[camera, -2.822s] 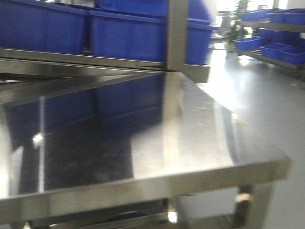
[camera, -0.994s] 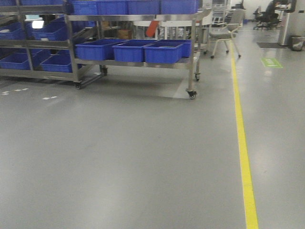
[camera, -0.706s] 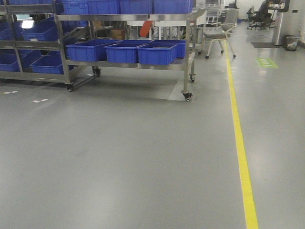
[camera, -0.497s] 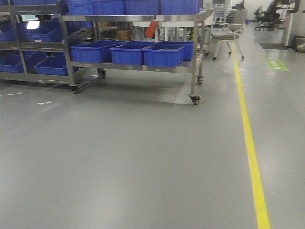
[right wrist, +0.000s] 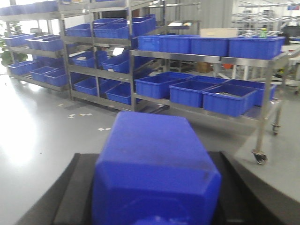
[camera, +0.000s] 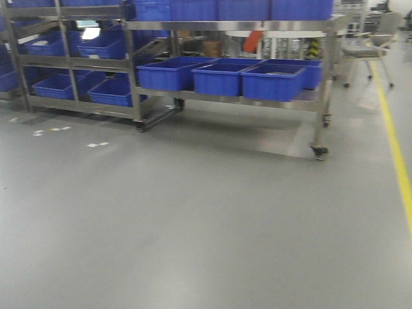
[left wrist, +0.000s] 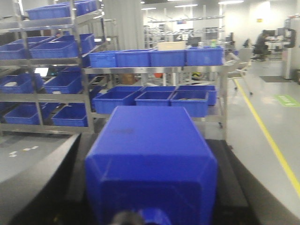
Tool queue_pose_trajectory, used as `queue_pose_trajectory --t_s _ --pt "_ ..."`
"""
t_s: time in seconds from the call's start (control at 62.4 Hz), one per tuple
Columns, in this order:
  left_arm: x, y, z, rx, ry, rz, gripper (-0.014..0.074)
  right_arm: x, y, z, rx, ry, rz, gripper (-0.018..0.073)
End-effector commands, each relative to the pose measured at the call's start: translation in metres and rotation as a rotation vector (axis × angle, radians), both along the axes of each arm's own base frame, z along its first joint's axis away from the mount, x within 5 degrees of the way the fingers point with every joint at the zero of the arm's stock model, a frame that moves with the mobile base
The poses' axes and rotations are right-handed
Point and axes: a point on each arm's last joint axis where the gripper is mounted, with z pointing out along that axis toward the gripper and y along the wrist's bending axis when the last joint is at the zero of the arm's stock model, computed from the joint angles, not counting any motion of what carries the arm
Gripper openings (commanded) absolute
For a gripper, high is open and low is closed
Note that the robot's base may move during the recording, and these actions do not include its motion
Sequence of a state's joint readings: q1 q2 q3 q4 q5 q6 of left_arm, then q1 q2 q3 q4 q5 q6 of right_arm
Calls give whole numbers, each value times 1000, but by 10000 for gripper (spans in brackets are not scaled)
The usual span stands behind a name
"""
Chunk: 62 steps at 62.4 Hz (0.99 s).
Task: Pick and sort blue part to right shelf
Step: 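Drive the base away from the table carrying both parts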
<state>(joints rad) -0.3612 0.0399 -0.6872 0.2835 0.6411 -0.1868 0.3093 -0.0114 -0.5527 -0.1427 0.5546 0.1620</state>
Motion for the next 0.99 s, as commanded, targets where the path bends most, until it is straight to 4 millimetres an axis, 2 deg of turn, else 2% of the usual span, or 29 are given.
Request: queue_pose_trajectory --t_s 0.0,0.978 --pt "-1 -1 13 -8 -83 -16 270 -2 0 16 5 -108 0 200" --pt "-1 -1 13 -8 -83 -16 270 -2 0 16 5 -108 0 200"
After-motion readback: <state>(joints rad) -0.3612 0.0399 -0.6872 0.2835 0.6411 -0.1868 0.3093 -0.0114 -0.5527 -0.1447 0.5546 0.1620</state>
